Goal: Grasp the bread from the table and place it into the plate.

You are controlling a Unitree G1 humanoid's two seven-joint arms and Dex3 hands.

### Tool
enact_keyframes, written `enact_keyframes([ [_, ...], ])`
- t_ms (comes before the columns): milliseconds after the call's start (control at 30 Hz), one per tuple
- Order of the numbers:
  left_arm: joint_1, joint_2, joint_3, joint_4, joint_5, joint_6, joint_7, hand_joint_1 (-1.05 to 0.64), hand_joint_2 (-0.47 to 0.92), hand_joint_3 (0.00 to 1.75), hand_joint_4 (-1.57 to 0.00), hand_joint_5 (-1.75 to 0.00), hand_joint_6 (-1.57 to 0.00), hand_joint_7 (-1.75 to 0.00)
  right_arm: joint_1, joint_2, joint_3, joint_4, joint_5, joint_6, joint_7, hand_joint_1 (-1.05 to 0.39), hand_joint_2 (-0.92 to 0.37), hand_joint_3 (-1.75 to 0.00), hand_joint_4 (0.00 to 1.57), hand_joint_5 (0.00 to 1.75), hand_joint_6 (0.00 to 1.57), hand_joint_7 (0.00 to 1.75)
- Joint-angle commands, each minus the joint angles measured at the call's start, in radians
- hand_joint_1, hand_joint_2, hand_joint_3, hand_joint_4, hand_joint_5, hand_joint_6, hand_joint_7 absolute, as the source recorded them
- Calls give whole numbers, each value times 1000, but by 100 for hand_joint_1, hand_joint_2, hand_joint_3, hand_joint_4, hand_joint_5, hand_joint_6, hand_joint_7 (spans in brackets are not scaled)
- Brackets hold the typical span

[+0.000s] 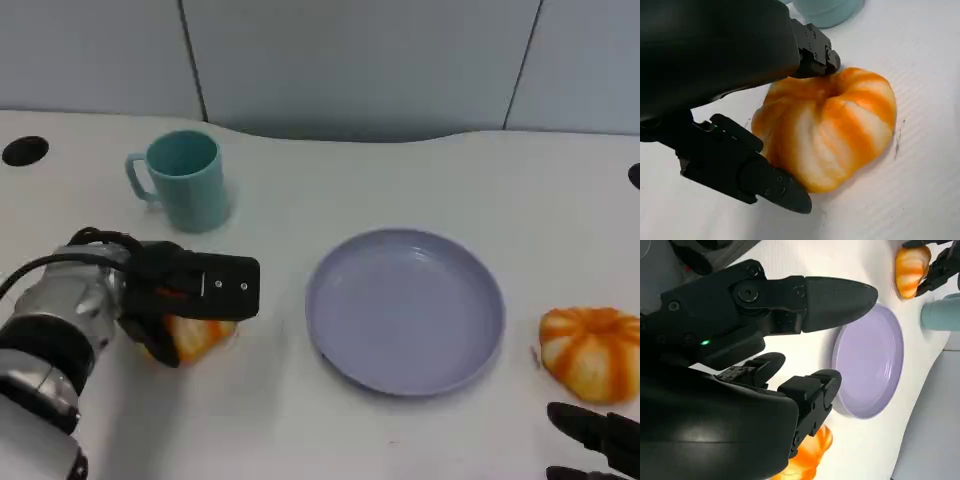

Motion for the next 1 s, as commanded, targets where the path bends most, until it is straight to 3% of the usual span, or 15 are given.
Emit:
enact_keyframes([
  [33,-9,-2,-10,48,-14,9,-32,-35,76,1,-21,-10,-34,-4,11,-7,-11,-20,8,-4,0,-53,-92,-51,64,0,46,0],
  [300,-10,-12,-17,70,-29,19,1,-28,77,0,-32,-26,-57,-5,12,-8,-14,-23,7,-6,2,-53,-92,-51,64,0,46,0],
  [367,-10,-14,-32,70,-18,23,5,-27,79,0,-14,-82,-65,-3,12,-9,-15,-22,9,-7,4,-53,-92,-51,65,1,46,0],
  [467,-13,-13,-43,70,-18,20,-3,-26,82,0,-6,-118,-71,-5,12,-10,-16,-23,11,-6,6,-54,-92,-51,64,0,46,0],
  [500,-18,-16,-34,78,-32,29,-26,-26,83,1,-11,-126,-72,-6,12,-9,-17,-21,13,-9,7,-54,-92,-51,64,0,46,0],
  [533,-23,-20,-28,85,-42,38,-40,-26,85,1,-24,-139,-67,-25,12,-7,-17,-20,14,-10,7,-54,-92,-51,64,0,46,0],
  [567,-26,-27,-22,92,-51,56,-46,-26,86,1,-32,-149,-49,-69,12,-6,-18,-19,16,-11,7,-54,-92,-51,63,0,47,0],
  [600,-28,-33,-18,97,-56,71,-44,-25,86,0,-46,-164,-31,-129,12,-5,-19,-18,17,-14,7,-54,-92,-51,64,0,46,0],
  [667,-29,-43,-28,104,-51,90,-30,-24,83,0,-56,-172,-29,-165,12,-5,-20,-19,19,-12,7,-53,-92,-51,64,1,46,0],
  [700,-29,-45,-33,105,-49,94,-26,-23,82,0,-58,-173,-32,-170,13,-5,-20,-20,19,-11,6,-53,-92,-51,65,1,46,0],
  [733,-29,-47,-38,107,-46,100,-23,-23,82,0,-60,-174,-34,-172,13,-6,-20,-21,19,-9,7,-53,-92,-51,65,1,45,0],
  [833,-29,-52,-47,107,-45,111,-14,-23,82,0,-60,-175,-41,-152,14,-7,-20,-25,17,-4,5,-54,-92,-51,64,0,45,0],
  [900,-27,-54,-50,107,-46,116,-7,-20,83,1,-60,-175,-55,-68,17,-7,-19,-30,13,-2,2,-53,-92,-51,64,0,46,0],
  [933,-25,-55,-51,108,-48,117,0,-19,84,1,-60,-175,-59,-49,18,-7,-20,-30,13,-3,2,-53,-92,-51,64,0,46,0],
  [1000,-20,-56,-54,109,-46,112,22,-22,84,1,-59,-175,-60,-77,18,-7,-21,-28,15,-7,4,-53,-92,-51,64,0,46,0],
])
